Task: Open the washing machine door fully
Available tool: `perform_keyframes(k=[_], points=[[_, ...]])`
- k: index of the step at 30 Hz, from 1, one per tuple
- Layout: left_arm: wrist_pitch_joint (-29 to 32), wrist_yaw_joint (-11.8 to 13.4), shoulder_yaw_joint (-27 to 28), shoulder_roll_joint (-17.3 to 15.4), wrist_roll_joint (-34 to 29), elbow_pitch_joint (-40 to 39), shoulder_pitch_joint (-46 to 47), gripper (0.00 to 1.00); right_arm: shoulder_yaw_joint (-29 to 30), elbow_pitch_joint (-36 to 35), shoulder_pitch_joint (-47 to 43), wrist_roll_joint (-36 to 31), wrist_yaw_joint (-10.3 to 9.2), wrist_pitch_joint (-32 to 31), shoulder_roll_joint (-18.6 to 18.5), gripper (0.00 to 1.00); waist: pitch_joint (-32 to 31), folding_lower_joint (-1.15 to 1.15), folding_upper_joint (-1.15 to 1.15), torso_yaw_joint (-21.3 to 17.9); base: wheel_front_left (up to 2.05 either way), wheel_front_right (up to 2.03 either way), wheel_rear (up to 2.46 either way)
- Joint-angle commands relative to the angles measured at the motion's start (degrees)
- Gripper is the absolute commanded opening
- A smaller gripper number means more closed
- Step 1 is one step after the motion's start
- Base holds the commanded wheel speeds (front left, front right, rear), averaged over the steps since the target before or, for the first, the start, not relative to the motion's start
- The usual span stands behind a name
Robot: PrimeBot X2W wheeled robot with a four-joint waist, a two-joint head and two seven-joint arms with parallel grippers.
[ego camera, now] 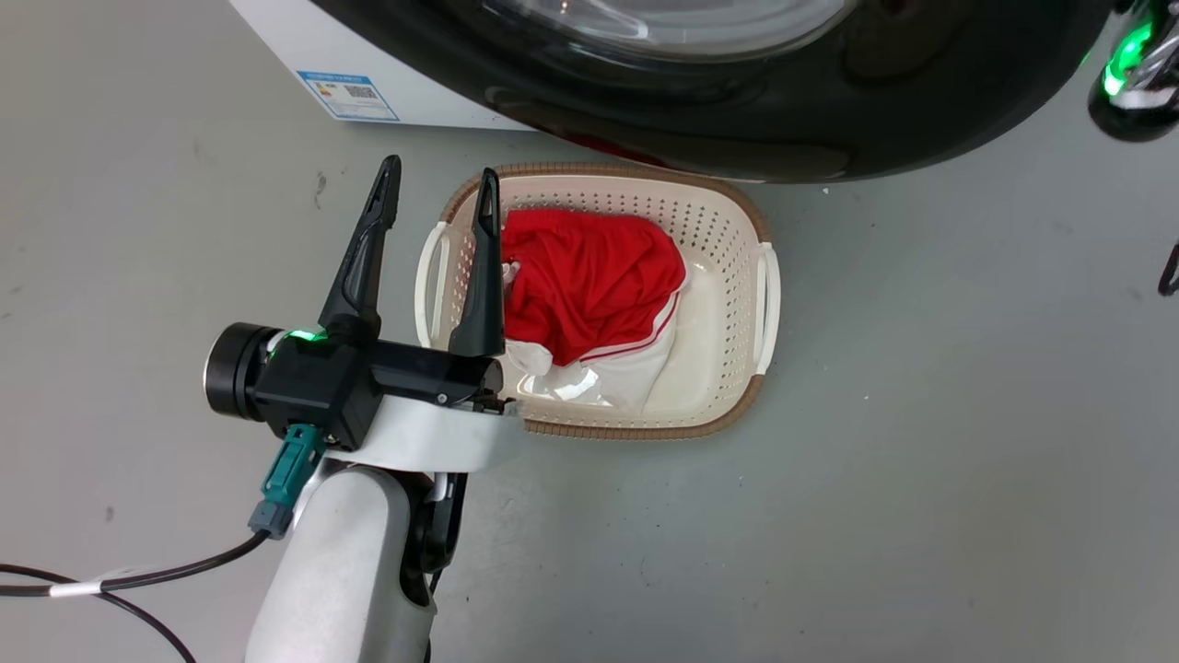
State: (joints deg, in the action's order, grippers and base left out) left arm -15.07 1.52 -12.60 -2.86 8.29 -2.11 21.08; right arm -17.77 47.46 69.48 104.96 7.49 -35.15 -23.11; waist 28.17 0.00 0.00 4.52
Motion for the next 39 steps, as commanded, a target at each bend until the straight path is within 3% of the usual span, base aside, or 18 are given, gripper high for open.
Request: perform_keyframes(k=[1,20,39], points=[[-0.2,0.0,0.1,0.0,-0.3,0.1,0.0,1.0,-0.2,-0.7,-1.6,0.7,0.0,-1.0,0.2,0.0,-0.9,0.0,0.0,-0.6,0.0,0.0,0.0],[-0.2,-1.3,2.6,0.0,-1.2,3.5,-4.7,1.0,-3.3,-8.1,-16.4,5.1,0.0,-8.1,4.0,0.0,-10.0,0.0,0.0,-4.0,0.0,0.0,0.0],[-0.2,-1.0,3.7,0.0,-0.5,6.8,-11.0,1.0,-8.7,-15.9,-32.8,6.0,0.0,-9.0,12.3,0.0,-20.0,0.0,0.0,-4.0,0.0,0.0,0.0]])
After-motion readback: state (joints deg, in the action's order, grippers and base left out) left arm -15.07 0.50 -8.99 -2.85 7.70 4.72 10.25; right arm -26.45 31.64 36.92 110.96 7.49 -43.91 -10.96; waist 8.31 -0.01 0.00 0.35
